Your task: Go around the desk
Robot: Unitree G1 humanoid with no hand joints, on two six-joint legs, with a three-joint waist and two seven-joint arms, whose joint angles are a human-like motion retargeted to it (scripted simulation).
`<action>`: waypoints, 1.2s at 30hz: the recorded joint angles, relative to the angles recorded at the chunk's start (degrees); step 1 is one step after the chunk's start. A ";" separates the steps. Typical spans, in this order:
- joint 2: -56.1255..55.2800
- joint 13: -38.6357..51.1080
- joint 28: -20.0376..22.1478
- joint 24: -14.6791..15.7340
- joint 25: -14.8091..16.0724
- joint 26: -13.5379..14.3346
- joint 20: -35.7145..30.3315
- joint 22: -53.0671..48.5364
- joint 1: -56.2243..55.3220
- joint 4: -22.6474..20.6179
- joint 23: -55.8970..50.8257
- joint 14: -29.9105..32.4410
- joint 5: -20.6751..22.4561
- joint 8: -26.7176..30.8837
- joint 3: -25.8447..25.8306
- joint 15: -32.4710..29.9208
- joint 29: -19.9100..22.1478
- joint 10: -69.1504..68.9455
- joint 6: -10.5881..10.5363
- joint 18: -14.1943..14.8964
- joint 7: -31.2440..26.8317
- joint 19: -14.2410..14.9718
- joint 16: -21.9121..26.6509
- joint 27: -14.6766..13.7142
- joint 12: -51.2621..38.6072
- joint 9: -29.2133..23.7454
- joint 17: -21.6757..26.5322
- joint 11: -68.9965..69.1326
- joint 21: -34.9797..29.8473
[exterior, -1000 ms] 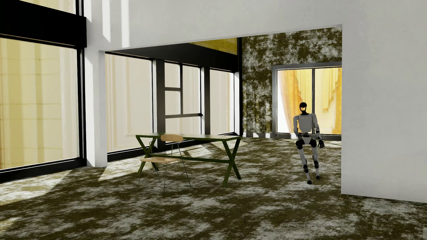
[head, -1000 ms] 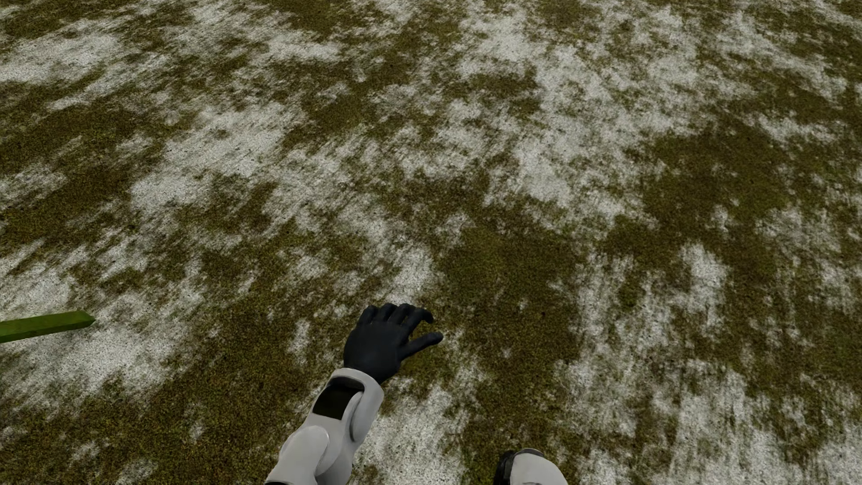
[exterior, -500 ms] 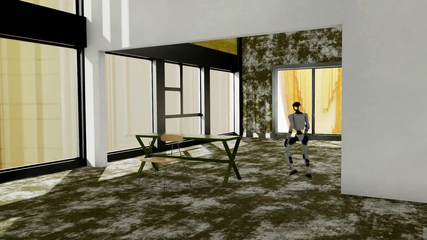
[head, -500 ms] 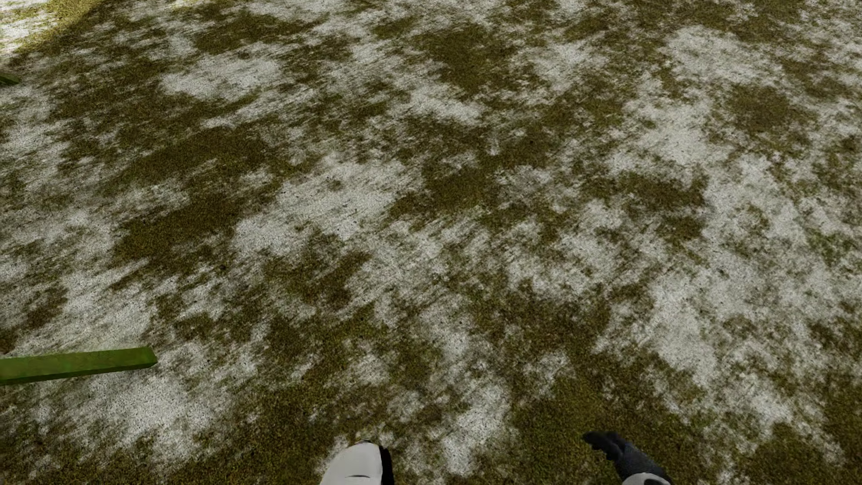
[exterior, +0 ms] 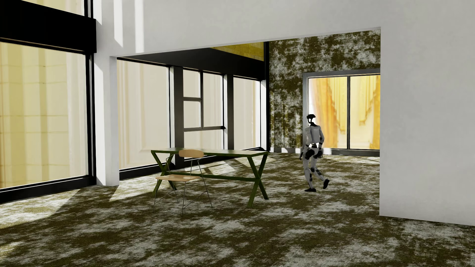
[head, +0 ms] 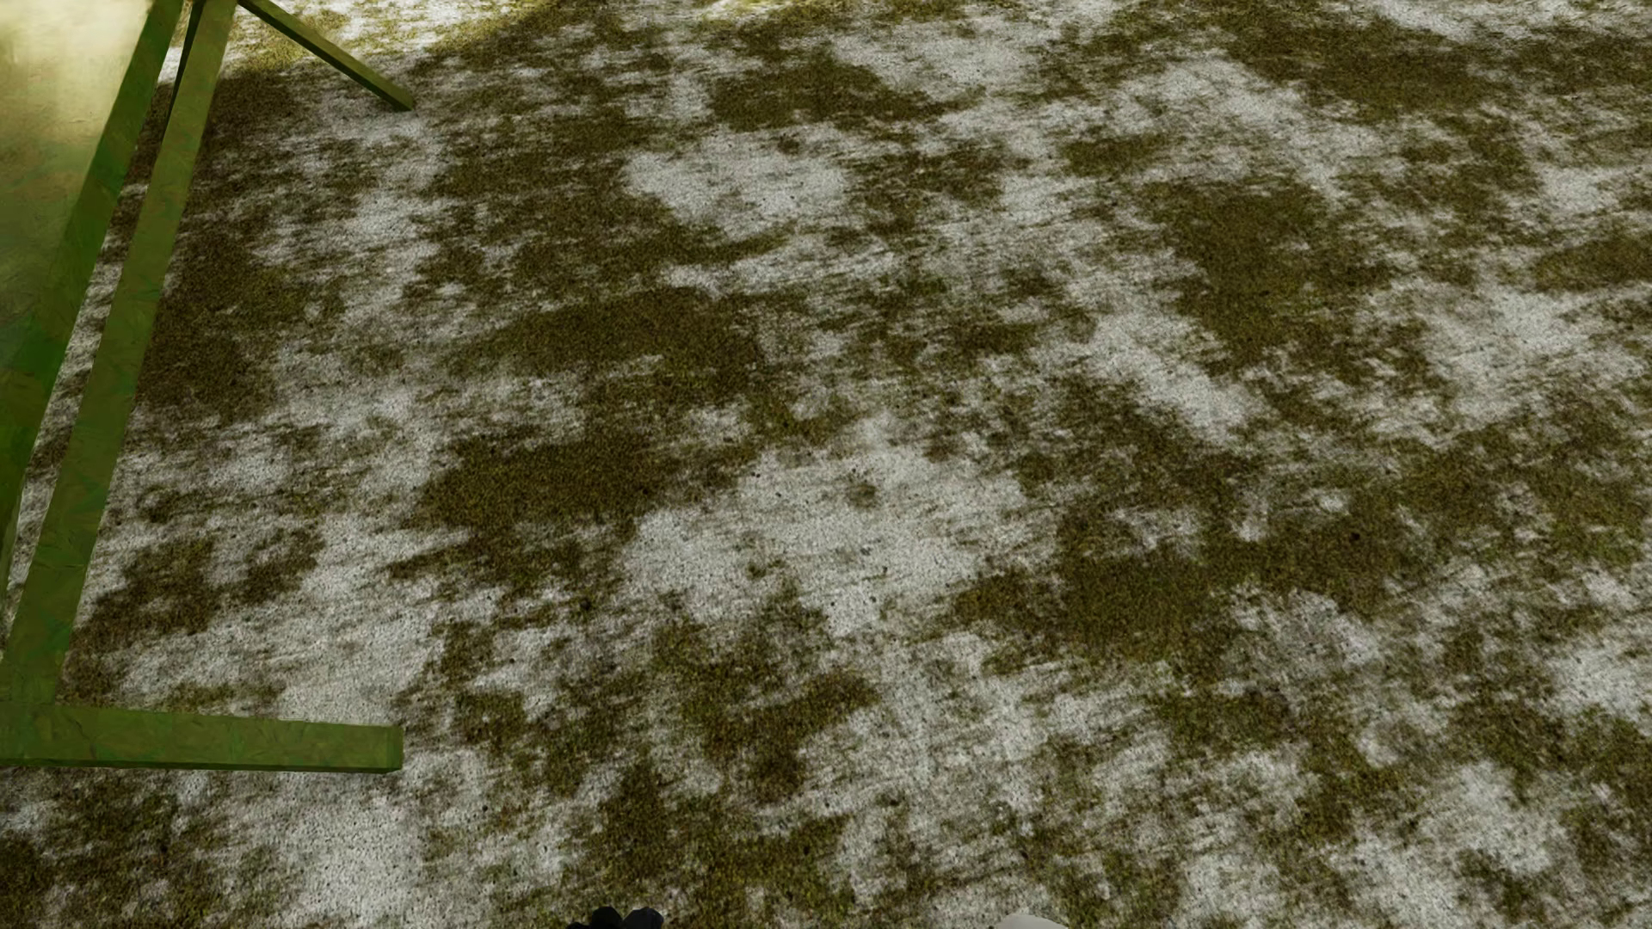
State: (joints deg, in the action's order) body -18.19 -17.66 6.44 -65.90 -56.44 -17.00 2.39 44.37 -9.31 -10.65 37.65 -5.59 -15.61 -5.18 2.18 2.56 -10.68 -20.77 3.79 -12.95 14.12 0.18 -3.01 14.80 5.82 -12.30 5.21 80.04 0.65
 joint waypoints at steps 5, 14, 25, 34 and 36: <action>-10.73 -8.79 -1.77 19.92 3.19 25.18 -19.92 -32.32 14.26 -3.48 -1.39 -9.11 -0.21 -4.84 -4.36 -0.46 1.08 3.33 0.87 1.67 -12.49 -0.67 0.83 -4.87 -5.85 0.71 -4.37 -44.91 1.23; -3.73 -8.45 -1.08 67.99 3.10 24.71 -39.52 -75.75 11.13 8.57 -1.90 14.85 10.70 -6.55 -5.58 3.96 8.22 -46.31 -2.97 18.20 -8.90 -2.03 4.73 -0.94 -20.59 0.15 -6.50 -43.88 5.53; 34.28 13.01 -0.77 54.56 8.04 24.43 -32.81 -78.70 -14.83 16.15 -11.12 4.83 16.54 -4.52 0.41 20.52 10.61 15.25 -5.68 14.85 -0.70 3.42 7.73 -3.55 -11.13 0.33 3.51 -61.65 0.02; 6.69 0.26 -20.23 -28.14 4.07 18.71 -29.68 -45.60 -2.84 5.88 -1.69 2.20 0.28 -3.04 -1.71 -0.97 5.05 -4.42 1.08 4.37 0.89 -2.52 16.16 0.55 3.23 -1.49 -0.28 -2.29 -3.32; -3.68 -3.14 -17.32 -23.08 1.95 17.59 -24.89 -25.79 3.33 2.61 0.85 0.15 0.54 -2.59 -3.17 -1.05 1.88 0.77 0.73 4.77 -1.62 -2.67 10.51 -0.22 0.89 -0.85 -0.90 -7.98 -3.35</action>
State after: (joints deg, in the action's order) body -21.87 -20.80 -10.87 -88.98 -54.50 0.58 -22.50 18.59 -5.98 -8.05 38.51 -5.44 -15.07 -7.77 -1.00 1.51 -8.80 -20.01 4.53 -8.18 12.50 -2.49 7.50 14.58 6.71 -13.15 4.31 72.06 -2.70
